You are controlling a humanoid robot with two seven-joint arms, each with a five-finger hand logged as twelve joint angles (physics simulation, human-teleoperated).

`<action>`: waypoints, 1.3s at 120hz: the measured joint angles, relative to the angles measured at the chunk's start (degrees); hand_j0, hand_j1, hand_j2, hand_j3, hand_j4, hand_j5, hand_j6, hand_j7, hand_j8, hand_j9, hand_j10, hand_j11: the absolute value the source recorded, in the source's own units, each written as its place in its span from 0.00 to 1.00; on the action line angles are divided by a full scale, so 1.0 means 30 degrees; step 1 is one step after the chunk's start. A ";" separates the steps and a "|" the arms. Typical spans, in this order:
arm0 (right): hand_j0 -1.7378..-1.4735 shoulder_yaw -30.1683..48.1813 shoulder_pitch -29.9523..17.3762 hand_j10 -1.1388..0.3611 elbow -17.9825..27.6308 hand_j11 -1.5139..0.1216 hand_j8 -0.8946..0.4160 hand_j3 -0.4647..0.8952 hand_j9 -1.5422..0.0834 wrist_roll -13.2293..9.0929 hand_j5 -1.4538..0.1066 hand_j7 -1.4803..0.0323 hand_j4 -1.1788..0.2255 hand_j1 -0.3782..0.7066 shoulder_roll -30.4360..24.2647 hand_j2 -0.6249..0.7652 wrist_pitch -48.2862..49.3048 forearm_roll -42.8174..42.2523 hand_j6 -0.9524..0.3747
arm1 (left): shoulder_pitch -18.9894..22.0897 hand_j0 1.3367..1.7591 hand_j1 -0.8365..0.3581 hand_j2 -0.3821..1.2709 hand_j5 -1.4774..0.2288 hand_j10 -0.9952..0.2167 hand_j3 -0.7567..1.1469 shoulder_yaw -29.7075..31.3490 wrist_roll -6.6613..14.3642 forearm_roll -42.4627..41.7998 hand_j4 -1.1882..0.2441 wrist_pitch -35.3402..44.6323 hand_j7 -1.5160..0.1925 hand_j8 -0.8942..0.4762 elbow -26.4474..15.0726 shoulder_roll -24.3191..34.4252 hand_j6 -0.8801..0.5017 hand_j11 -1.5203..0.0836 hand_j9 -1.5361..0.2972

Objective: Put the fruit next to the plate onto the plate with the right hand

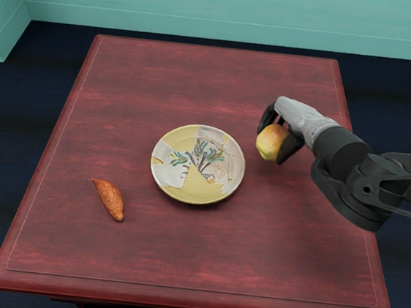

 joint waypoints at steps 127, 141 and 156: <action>0.31 0.0240 0.2412 0.35 -0.3135 0.40 0.31 0.34 0.43 0.0013 0.39 0.43 0.39 0.52 0.6782 0.72 -0.0055 0.3258 0.33 | -0.0029 0.76 0.98 0.23 0.86 0.81 0.40 0.0020 0.0000 0.0000 0.82 0.0000 0.88 0.65 0.0099 0.0000 0.63 0.94 0.83; 0.31 0.0180 0.1920 0.34 -0.3491 0.40 0.31 0.34 0.42 0.0004 0.39 0.43 0.39 0.52 0.6975 0.74 -0.0064 0.3096 0.33 | -0.0029 0.76 0.98 0.23 0.86 0.81 0.40 0.0020 0.0000 0.0000 0.82 0.0000 0.88 0.65 0.0099 0.0000 0.63 0.94 0.83; 0.30 0.0161 0.1733 0.35 -0.3664 0.40 0.31 0.34 0.42 0.0011 0.39 0.43 0.40 0.51 0.7312 0.71 -0.0065 0.3029 0.34 | -0.0029 0.76 0.98 0.23 0.86 0.81 0.40 0.0020 0.0000 0.0000 0.82 0.0000 0.88 0.65 0.0099 0.0000 0.63 0.94 0.83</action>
